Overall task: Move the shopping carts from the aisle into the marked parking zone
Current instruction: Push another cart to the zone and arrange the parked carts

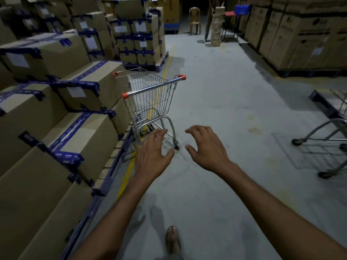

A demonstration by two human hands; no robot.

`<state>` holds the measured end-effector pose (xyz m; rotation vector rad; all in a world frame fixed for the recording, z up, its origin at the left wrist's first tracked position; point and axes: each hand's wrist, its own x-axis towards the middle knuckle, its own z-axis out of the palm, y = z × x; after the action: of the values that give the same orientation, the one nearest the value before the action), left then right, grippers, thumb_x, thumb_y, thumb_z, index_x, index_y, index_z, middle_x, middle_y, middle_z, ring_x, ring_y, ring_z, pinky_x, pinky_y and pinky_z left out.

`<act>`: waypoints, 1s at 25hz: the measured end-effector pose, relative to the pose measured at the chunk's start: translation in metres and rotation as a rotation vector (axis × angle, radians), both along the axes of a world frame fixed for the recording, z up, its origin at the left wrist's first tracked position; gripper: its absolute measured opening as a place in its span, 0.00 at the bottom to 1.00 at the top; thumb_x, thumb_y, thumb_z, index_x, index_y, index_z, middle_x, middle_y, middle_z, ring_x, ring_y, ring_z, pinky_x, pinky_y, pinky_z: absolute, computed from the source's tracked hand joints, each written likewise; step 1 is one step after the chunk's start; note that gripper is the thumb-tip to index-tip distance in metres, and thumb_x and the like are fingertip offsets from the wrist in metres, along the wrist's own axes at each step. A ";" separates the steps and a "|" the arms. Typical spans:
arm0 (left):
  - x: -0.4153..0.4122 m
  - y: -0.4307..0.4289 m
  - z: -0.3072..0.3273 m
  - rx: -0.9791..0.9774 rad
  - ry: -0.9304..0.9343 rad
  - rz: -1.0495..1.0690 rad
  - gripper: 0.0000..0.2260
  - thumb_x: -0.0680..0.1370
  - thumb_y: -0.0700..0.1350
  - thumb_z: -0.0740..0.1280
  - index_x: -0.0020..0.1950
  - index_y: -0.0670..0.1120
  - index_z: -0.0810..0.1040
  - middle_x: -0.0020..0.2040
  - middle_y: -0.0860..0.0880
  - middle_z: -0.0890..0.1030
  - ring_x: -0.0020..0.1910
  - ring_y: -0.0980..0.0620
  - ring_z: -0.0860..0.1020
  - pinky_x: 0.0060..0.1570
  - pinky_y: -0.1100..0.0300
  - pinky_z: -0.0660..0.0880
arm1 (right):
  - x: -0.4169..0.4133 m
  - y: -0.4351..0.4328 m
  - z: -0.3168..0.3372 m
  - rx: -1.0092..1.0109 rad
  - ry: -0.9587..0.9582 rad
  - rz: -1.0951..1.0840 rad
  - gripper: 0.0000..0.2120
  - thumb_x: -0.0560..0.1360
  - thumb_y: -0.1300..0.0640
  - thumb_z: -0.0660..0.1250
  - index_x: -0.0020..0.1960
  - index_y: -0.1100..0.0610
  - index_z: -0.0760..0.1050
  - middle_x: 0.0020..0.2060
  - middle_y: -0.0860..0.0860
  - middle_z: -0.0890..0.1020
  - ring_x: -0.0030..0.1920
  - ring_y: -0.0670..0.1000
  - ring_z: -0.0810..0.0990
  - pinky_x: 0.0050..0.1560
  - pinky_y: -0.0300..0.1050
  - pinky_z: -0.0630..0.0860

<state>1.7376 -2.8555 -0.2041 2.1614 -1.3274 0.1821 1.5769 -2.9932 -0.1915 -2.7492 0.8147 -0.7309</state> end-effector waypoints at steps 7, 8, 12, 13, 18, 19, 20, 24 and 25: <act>0.129 -0.102 0.011 -0.001 0.011 -0.015 0.27 0.77 0.56 0.67 0.75 0.56 0.66 0.69 0.55 0.71 0.66 0.53 0.70 0.57 0.53 0.73 | 0.124 -0.099 0.016 0.031 0.037 0.012 0.23 0.77 0.47 0.70 0.70 0.48 0.70 0.68 0.47 0.74 0.69 0.52 0.68 0.62 0.51 0.74; 0.144 -0.113 0.013 -0.001 0.024 -0.013 0.27 0.77 0.56 0.67 0.75 0.56 0.66 0.69 0.56 0.70 0.66 0.53 0.70 0.57 0.53 0.74 | 0.139 -0.109 0.018 0.034 0.031 0.016 0.23 0.77 0.47 0.70 0.70 0.48 0.70 0.67 0.47 0.74 0.68 0.52 0.68 0.61 0.51 0.74; 0.200 -0.153 0.012 0.017 0.062 0.021 0.27 0.77 0.57 0.67 0.75 0.58 0.65 0.70 0.56 0.69 0.67 0.52 0.71 0.51 0.54 0.73 | 0.196 -0.148 0.020 0.049 0.054 0.057 0.23 0.78 0.48 0.70 0.71 0.49 0.70 0.68 0.48 0.74 0.68 0.52 0.69 0.62 0.51 0.74; 0.211 -0.161 0.010 0.014 0.056 0.031 0.27 0.76 0.56 0.67 0.75 0.58 0.65 0.70 0.55 0.69 0.66 0.52 0.71 0.50 0.55 0.72 | 0.208 -0.158 0.019 0.049 0.063 0.071 0.24 0.78 0.48 0.70 0.71 0.49 0.70 0.68 0.48 0.74 0.68 0.52 0.69 0.63 0.51 0.74; 0.262 -0.209 -0.009 0.098 0.019 0.121 0.31 0.76 0.58 0.67 0.77 0.59 0.62 0.76 0.53 0.65 0.72 0.49 0.67 0.64 0.46 0.69 | 0.274 -0.221 0.007 0.072 0.084 0.149 0.25 0.78 0.49 0.70 0.72 0.49 0.69 0.69 0.48 0.73 0.69 0.52 0.69 0.64 0.49 0.72; 0.274 -0.222 -0.013 0.116 0.020 0.139 0.32 0.76 0.58 0.67 0.78 0.60 0.61 0.77 0.53 0.64 0.73 0.48 0.66 0.66 0.43 0.68 | 0.289 -0.237 0.004 0.076 0.090 0.171 0.26 0.77 0.49 0.70 0.73 0.49 0.68 0.70 0.48 0.72 0.69 0.52 0.69 0.64 0.49 0.72; 0.287 -0.234 -0.017 0.124 0.020 0.155 0.32 0.75 0.58 0.66 0.78 0.59 0.61 0.77 0.52 0.63 0.74 0.47 0.66 0.67 0.42 0.67 | 0.304 -0.253 -0.001 0.082 0.093 0.193 0.26 0.77 0.49 0.71 0.73 0.49 0.68 0.70 0.49 0.72 0.69 0.52 0.69 0.64 0.49 0.72; 0.328 -0.288 -0.028 0.149 0.017 0.247 0.35 0.74 0.60 0.64 0.80 0.60 0.57 0.78 0.52 0.62 0.75 0.47 0.64 0.69 0.41 0.66 | 0.365 -0.321 -0.022 0.078 0.130 0.298 0.30 0.75 0.49 0.72 0.74 0.49 0.66 0.71 0.49 0.71 0.70 0.52 0.68 0.66 0.50 0.73; 0.336 -0.302 -0.030 0.166 0.011 0.273 0.37 0.74 0.60 0.65 0.81 0.60 0.55 0.79 0.52 0.61 0.75 0.47 0.63 0.70 0.41 0.65 | 0.377 -0.337 -0.026 0.076 0.140 0.311 0.30 0.75 0.49 0.72 0.74 0.49 0.66 0.71 0.49 0.70 0.69 0.52 0.68 0.65 0.52 0.74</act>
<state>2.0732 -3.1573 -0.2340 2.4772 -1.0690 0.1718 1.9542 -3.3306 -0.2176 -2.7889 0.4103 -0.4425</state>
